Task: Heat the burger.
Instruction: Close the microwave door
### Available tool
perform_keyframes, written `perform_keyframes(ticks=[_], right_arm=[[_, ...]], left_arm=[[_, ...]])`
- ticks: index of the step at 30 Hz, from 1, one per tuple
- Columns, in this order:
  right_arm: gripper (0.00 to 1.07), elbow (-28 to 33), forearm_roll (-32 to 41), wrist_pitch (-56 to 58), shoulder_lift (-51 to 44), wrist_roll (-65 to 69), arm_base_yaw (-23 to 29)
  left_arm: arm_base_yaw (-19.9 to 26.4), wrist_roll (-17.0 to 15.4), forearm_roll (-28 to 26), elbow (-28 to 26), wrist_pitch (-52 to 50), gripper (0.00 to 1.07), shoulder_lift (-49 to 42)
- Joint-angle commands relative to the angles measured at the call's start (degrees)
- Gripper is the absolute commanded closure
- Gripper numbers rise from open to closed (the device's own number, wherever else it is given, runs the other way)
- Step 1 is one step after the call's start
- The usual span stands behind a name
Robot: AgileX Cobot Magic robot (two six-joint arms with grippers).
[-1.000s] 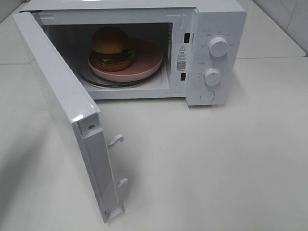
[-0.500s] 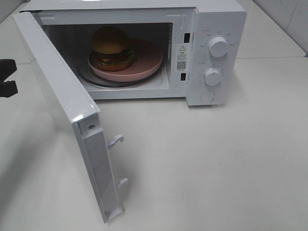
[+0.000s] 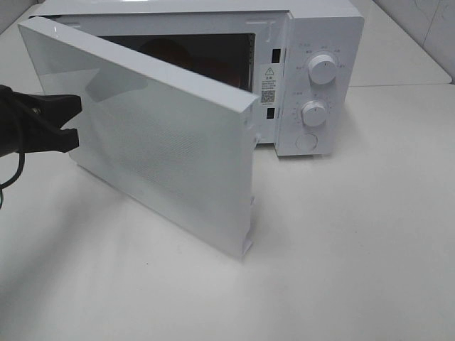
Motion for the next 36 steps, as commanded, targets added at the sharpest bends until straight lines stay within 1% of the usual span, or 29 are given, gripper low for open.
perform_keyframes(ticks=[1,2,8,9,11,12,13,15,22,23,24,25,27,29,30,31,32,35,36], right_arm=[[0.32,0.11,0.00,-0.29,-1.60,0.23,-0.40],[0.32,0.11,0.00,-0.29,-1.60,0.23,-0.40],[0.32,0.11,0.00,-0.29,-1.60,0.23,-0.40],[0.32,0.11,0.00,-0.29,-1.60,0.23,-0.40],[0.32,0.11,0.00,-0.29,-1.60,0.23,-0.40],[0.32,0.11,0.00,-0.29,-1.60,0.23,-0.40],[0.32,0.11,0.00,-0.29,-1.60,0.23,-0.40],[0.32,0.11,0.00,-0.29,-1.60,0.23,-0.40],[0.32,0.11,0.00,-0.29,-1.60,0.23,-0.40],[0.32,0.11,0.06,-0.29,-1.60,0.23,-0.40],[0.32,0.11,0.06,-0.29,-1.60,0.23,-0.40],[0.32,0.11,0.06,-0.29,-1.60,0.23,-0.40],[0.32,0.11,0.00,-0.29,-1.60,0.23,-0.40],[0.32,0.11,0.00,-0.29,-1.60,0.23,-0.40],[0.32,0.11,0.00,-0.29,-1.60,0.23,-0.40],[0.33,0.11,0.00,-0.29,-1.60,0.23,-0.40],[0.33,0.11,0.00,-0.29,-1.60,0.23,-0.40],[0.33,0.11,0.00,-0.29,-1.60,0.23,-0.40],[0.33,0.11,0.00,-0.29,-1.60,0.23,-0.40]], left_arm=[[-1.72,0.92,-1.26,-0.57,-1.09,1.07,-0.23],[-2.46,0.92,-2.23,-0.57,-0.92,1.07,-0.23],[-4.58,0.92,-3.84,-0.69,-0.86,1.07,-0.23],[-5.84,0.92,-4.41,-1.49,0.06,1.07,-0.23],[-6.42,0.92,-4.53,-2.01,0.92,1.07,-0.23],[-7.73,0.92,-4.87,-3.32,2.75,1.07,-0.23],[-7.73,0.92,-4.87,-3.32,2.75,1.07,-0.23],[-8.94,0.92,-5.96,-5.21,5.10,1.07,-0.17],[-10.83,0.92,-8.82,-7.91,6.13,1.07,1.09],[-12.03,0.92,-9.85,-9.28,7.16,1.07,1.89],[-12.03,0.92,-9.85,-9.28,7.16,1.07,1.89],[-13.29,0.92,-10.03,-10.43,7.45,1.07,2.92],[-13.92,0.92,-10.14,-11.12,7.68,1.07,3.55],[-16.16,0.97,-12.89,-13.29,9.45,1.07,5.44],[-16.16,0.97,-12.89,-13.29,9.45,1.07,5.44],[-16.67,1.15,-13.75,-13.92,9.97,1.07,5.84],[-17.59,2.12,-15.07,-15.01,10.60,1.07,6.70],[-17.93,2.75,-15.76,-15.47,10.66,1.07,7.28],[-18.79,4.30,-17.59,-16.67,10.66,1.07,8.31]])
